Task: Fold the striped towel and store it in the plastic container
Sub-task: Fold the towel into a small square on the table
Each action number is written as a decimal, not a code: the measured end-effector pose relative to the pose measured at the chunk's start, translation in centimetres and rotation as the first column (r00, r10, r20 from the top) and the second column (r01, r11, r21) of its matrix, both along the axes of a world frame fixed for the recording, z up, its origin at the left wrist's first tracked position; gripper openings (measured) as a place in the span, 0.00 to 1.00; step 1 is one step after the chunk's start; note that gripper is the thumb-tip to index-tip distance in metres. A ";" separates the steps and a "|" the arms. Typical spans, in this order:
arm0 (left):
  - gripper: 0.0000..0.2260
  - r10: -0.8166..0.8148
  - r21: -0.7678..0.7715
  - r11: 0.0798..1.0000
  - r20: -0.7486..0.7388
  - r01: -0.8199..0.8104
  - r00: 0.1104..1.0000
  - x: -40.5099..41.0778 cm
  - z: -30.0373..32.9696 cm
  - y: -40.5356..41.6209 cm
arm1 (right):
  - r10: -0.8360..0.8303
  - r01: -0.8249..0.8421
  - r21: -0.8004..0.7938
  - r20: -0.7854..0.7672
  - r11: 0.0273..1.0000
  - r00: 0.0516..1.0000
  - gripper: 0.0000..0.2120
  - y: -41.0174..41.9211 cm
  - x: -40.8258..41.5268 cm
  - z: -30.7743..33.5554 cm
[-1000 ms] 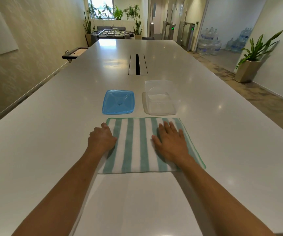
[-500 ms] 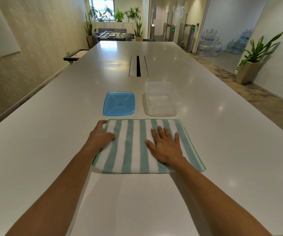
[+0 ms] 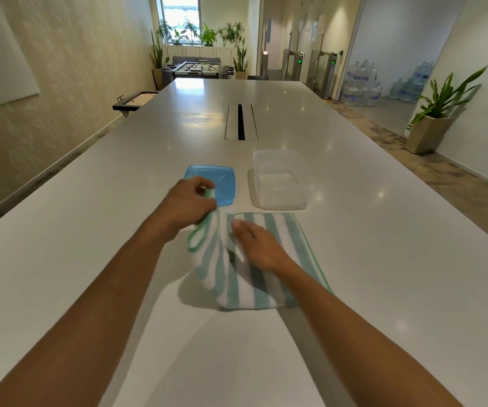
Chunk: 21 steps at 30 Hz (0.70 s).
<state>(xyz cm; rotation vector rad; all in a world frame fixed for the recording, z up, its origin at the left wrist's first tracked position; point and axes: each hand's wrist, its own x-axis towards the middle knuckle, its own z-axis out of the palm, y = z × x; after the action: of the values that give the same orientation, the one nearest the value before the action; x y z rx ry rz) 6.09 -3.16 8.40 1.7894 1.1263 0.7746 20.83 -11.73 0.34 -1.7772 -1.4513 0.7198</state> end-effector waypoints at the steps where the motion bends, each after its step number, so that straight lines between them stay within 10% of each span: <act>1: 0.16 -0.034 0.011 0.999 0.000 0.034 0.999 1.1 0.2 -0.8 | 0.011 -0.002 0.035 -0.245 0.999 0.969 0.29 0.1 -0.1 0.9; 4: 0.19 -0.159 -0.051 0.986 0.051 0.162 0.986 4.3 0.1 -2.9 | -0.052 0.094 0.034 -0.623 0.995 0.781 0.32 0.4 0.7 3.1; 10: 0.20 -0.404 -0.187 0.878 0.201 0.440 0.892 7.8 -2.3 -5.0 | -0.104 0.136 -0.005 -0.676 0.991 0.729 0.21 -1.3 6.2 4.1; 15: 0.17 -0.282 -0.214 0.897 0.394 0.386 0.875 8.0 -4.3 -5.2 | -0.242 0.200 -0.137 -0.604 0.970 0.760 0.14 -3.2 8.5 2.8; 21: 0.11 -0.096 0.341 0.932 -0.091 0.121 0.991 7.5 -7.4 -4.8 | -0.315 0.307 -0.079 -0.352 0.948 0.881 0.19 -3.1 7.9 1.7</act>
<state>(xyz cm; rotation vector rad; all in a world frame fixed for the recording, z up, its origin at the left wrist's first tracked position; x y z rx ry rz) 13.60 -7.93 0.97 2.1697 0.9705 0.8885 28.71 -14.87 2.06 -1.7281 -0.8904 0.8390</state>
